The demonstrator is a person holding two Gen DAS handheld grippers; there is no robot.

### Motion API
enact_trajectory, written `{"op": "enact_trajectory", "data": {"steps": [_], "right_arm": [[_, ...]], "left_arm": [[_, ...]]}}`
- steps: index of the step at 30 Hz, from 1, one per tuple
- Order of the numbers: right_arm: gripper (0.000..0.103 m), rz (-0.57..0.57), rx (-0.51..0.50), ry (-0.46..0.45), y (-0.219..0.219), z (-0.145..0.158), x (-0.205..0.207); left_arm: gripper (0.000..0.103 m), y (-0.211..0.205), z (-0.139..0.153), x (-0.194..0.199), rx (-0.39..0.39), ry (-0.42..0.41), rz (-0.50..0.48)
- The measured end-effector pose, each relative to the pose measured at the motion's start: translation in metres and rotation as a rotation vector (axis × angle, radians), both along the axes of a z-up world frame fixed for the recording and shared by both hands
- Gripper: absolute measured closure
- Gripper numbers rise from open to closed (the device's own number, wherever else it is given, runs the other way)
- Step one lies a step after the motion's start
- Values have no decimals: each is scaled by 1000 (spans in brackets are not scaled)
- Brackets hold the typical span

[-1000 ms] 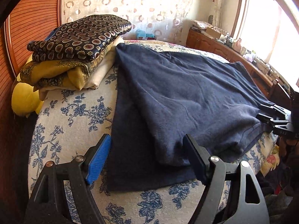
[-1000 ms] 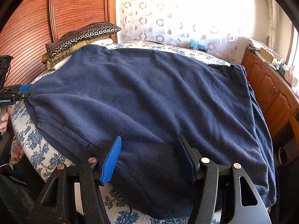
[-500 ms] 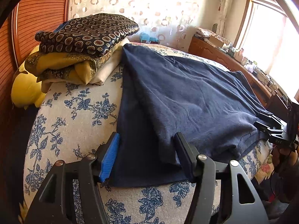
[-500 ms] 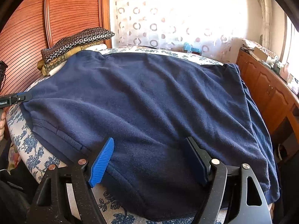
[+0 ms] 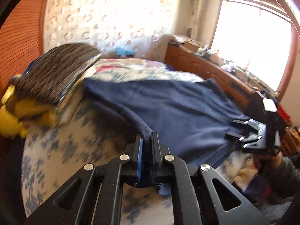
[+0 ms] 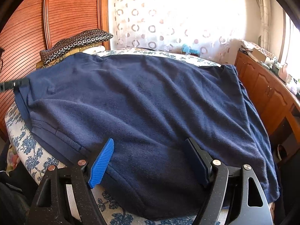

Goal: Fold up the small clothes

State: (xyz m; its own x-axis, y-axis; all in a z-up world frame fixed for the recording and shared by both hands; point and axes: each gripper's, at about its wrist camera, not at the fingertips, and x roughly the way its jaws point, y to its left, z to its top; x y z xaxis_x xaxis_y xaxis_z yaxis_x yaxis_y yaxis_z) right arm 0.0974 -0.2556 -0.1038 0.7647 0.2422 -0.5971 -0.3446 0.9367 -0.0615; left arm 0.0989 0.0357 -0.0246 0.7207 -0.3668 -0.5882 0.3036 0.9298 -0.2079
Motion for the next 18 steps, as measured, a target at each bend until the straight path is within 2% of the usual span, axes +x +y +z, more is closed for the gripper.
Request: {"op": "enact_trajectory", "data": {"steps": [4, 10, 18], "right_arm": [[23, -10, 33, -2, -18, 7, -5], [23, -66, 72, -37, -54, 22, -21], [23, -145, 86, -88, -105, 39, -53]], "left_arm": [[94, -29, 27, 22, -15, -33, -85], [94, -104, 63, 50, 0, -77, -243], [94, -190, 84, 70, 29, -91, -403]]}}
